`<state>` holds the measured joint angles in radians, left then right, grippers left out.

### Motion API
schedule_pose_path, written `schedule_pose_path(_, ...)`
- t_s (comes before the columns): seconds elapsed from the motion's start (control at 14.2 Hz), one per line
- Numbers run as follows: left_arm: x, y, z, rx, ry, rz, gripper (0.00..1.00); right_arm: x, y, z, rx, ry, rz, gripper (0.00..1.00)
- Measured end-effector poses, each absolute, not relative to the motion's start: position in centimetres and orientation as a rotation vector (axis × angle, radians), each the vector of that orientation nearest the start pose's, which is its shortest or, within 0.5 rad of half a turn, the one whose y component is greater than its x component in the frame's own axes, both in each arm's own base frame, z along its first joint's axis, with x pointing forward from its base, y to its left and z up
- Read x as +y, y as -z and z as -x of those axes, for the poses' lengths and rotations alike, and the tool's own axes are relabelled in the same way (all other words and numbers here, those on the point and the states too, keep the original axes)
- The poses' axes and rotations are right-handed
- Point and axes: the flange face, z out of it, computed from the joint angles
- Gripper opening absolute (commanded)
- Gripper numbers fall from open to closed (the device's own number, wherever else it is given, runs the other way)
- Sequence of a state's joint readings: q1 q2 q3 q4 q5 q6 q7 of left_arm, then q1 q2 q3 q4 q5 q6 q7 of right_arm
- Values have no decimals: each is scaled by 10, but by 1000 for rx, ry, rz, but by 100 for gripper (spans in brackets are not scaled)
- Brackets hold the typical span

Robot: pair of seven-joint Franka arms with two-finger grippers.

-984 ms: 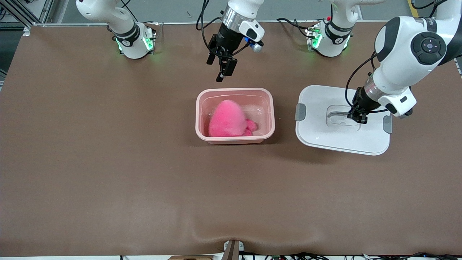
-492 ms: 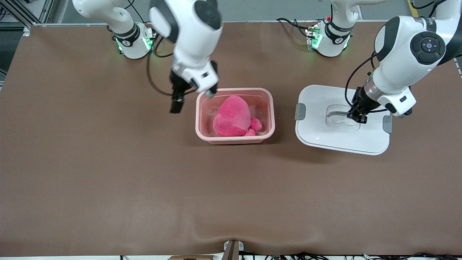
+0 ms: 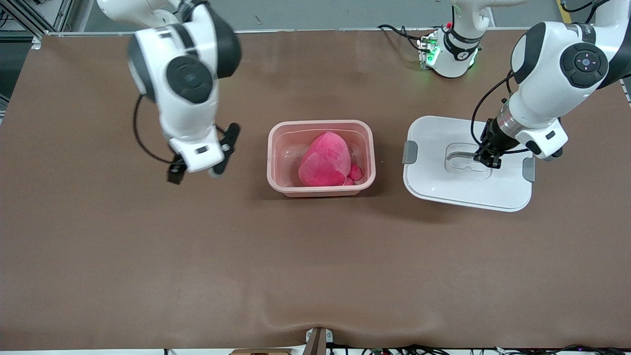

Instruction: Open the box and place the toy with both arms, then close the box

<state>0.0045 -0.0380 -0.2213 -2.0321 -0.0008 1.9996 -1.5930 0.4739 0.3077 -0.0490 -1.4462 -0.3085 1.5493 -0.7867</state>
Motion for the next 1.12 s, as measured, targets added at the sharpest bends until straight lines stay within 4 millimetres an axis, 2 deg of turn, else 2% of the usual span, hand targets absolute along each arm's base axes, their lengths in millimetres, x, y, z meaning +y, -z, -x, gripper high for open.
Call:
schedule_pose_path(0.14, -118, -462, -530, -1995, 14, 2426, 0, 175, -508, -603, -1787, -395, 2815, 100)
schedule_pose_path(0.35, -119, -463, -530, -1994, 16, 2428, 0, 86, -517, -606, -1508, -315, 2866, 100)
schedule_pose_path(0.56, -122, -464, -530, -1990, 21, 2438, 0, 20, -525, -599, -1277, -238, 2901, 100)
schedule_pose_path(0.7, -130, -466, -529, -1996, 5, 2453, 0, -3, -527, -593, -1096, -182, 2972, 100)
schedule_pose_path(0.77, -137, -468, -528, -1995, -4, 2468, 0, -7, -528, -587, -1007, -164, 3006, 100)
schedule_pose_path(1.12, -172, -477, -523, -2020, 2, 2476, 0, 4, -540, -548, -577, -132, 3130, 100)
